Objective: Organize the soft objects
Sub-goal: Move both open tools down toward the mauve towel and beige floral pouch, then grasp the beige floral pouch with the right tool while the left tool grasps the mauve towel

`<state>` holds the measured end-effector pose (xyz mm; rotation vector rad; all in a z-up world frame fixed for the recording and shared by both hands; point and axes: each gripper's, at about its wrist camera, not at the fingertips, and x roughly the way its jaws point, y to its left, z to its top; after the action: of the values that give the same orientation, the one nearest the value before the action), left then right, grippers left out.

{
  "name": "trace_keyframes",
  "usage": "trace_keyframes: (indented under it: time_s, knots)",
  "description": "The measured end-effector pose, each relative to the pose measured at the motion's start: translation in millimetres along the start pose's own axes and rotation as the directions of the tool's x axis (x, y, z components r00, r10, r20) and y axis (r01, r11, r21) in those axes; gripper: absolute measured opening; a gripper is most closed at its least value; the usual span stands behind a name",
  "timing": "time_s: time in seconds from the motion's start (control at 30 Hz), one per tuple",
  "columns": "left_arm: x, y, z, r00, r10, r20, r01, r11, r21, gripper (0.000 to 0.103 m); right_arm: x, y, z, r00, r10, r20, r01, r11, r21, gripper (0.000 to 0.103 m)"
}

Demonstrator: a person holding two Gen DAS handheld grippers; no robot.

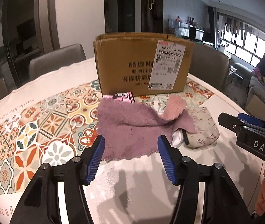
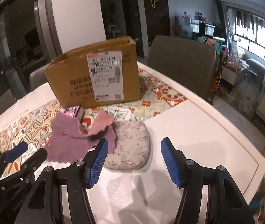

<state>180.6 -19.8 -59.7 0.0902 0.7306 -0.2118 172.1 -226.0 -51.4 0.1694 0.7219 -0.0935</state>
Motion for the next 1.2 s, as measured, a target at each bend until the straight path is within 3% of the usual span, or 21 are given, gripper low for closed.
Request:
trace_keyframes:
  time_s: [0.53, 1.0, 1.2]
  knots:
    - [46.3, -1.3, 10.0, 0.999, -0.013, -0.044, 0.015, 0.999, 0.039, 0.070, 39.5, -6.8, -2.0, 0.997, 0.001, -0.076, 0.003, 0.999, 0.052, 0.061]
    - [85.7, -1.8, 6.0, 0.988, -0.016, -0.155, 0.017, 1.000, 0.006, 0.070, 66.5, -5.0, 4.7, 0.994, -0.015, -0.110, 0.017, 1.000, 0.021, 0.061]
    - [88.9, -1.7, 6.1, 0.986, -0.020, -0.164, 0.020, 1.000, -0.002, 0.070, 78.8, -5.9, 0.3, 0.988, 0.004, -0.158, 0.001, 1.000, 0.029, 0.061]
